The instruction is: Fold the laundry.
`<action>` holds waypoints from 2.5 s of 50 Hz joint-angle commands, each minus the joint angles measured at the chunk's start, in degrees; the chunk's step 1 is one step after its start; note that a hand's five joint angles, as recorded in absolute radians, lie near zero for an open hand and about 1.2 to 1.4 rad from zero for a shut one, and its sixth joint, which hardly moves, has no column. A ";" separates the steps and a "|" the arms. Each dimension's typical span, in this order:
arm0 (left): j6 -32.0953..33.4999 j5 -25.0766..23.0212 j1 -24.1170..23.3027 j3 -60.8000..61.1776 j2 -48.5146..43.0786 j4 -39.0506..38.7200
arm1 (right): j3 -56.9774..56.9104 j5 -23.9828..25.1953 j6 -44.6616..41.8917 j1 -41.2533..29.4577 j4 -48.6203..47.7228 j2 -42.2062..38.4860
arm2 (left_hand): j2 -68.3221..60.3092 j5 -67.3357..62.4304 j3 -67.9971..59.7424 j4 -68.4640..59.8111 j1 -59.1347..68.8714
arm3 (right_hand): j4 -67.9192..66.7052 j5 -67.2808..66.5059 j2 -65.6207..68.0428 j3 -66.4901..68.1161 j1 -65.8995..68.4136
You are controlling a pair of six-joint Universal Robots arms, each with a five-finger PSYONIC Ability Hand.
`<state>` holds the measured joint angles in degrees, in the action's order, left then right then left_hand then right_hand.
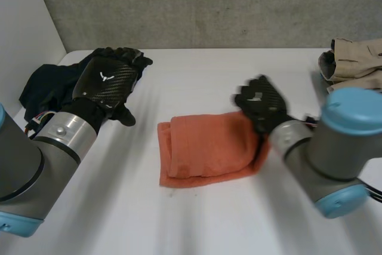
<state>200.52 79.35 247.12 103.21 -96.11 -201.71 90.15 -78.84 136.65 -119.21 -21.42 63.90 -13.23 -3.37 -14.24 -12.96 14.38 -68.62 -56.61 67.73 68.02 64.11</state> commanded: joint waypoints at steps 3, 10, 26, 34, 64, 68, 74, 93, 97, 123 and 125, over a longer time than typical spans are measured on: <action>-0.39 0.02 0.74 1.03 1.10 0.09 | -2.86 16.96 0.20 -12.45 -0.22 -9.38 | 1.84 1.98 2.84 1.56 -2.99 | -11.38 -13.39 12.27 11.98 15.89; -3.72 0.02 0.82 -0.11 0.40 -0.34 | -8.76 11.00 5.02 -12.72 5.86 -12.57 | 1.00 1.14 2.01 0.72 -2.15 | 30.08 28.08 -29.20 -29.48 -25.57; -14.19 8.18 -13.05 -16.89 -13.39 3.43 | -7.17 5.81 42.91 0.63 14.71 0.53 | -2.20 -2.05 -1.19 -2.47 1.05 | 58.62 56.61 -57.73 -58.02 -54.11; -13.84 18.29 -18.95 -28.75 -28.86 11.95 | -16.22 3.44 40.11 1.96 25.81 -8.17 | -1.69 -1.55 -0.69 -1.97 0.55 | 58.62 56.61 -57.73 -58.02 -54.11; -4.43 23.22 -16.75 -29.03 -29.06 22.16 | -22.13 -1.14 22.17 1.34 27.93 -14.87 | -3.55 -3.40 -2.54 -3.82 2.40 | 58.62 56.61 -57.73 -58.02 -54.11; -4.52 20.94 -16.75 -30.43 -25.27 20.93 | -18.36 -2.10 21.91 0.91 26.18 -8.82 | -1.69 -1.55 -0.69 -1.97 0.55 | 58.62 56.61 -57.73 -58.02 -54.11; -4.70 7.95 -14.30 -31.75 -20.26 19.78 | -7.02 -3.42 21.29 -1.73 16.78 -2.38 | -1.86 -1.72 -0.86 -2.14 0.71 | 58.62 56.61 -57.73 -58.02 -54.11; -6.19 -12.90 -12.01 -35.44 -18.15 24.62 | 6.10 -3.51 16.37 -8.68 -7.67 -10.01 | -2.03 -1.89 -1.02 -2.31 0.88 | 58.62 56.61 -57.73 -58.02 -54.11; -6.28 -12.90 -12.01 -35.27 -18.41 24.62 | 4.25 -3.69 15.67 -8.59 -8.11 -11.95 | -2.03 -1.89 -1.02 -2.31 0.88 | 55.19 53.19 -54.31 -54.59 -50.68; -6.89 -12.90 -11.66 -35.00 -18.15 24.62 | -7.00 -2.98 15.58 -8.32 -11.71 -16.53 | -2.03 -1.89 -1.02 -2.30 0.88 | -11.38 -13.39 12.27 11.98 15.89; -6.98 -12.82 -11.74 -35.00 -17.89 24.53 | -8.58 -2.98 16.02 -7.80 -12.33 -15.91 | -2.20 -2.05 -1.19 -2.47 1.05 | -11.38 -13.39 12.27 11.98 15.89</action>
<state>193.86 66.44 235.42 68.20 -114.54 -177.10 86.16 -81.69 151.89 -127.60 -32.76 47.46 -14.22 -3.43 -14.24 -13.26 14.49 -67.30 -51.89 65.51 65.51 57.64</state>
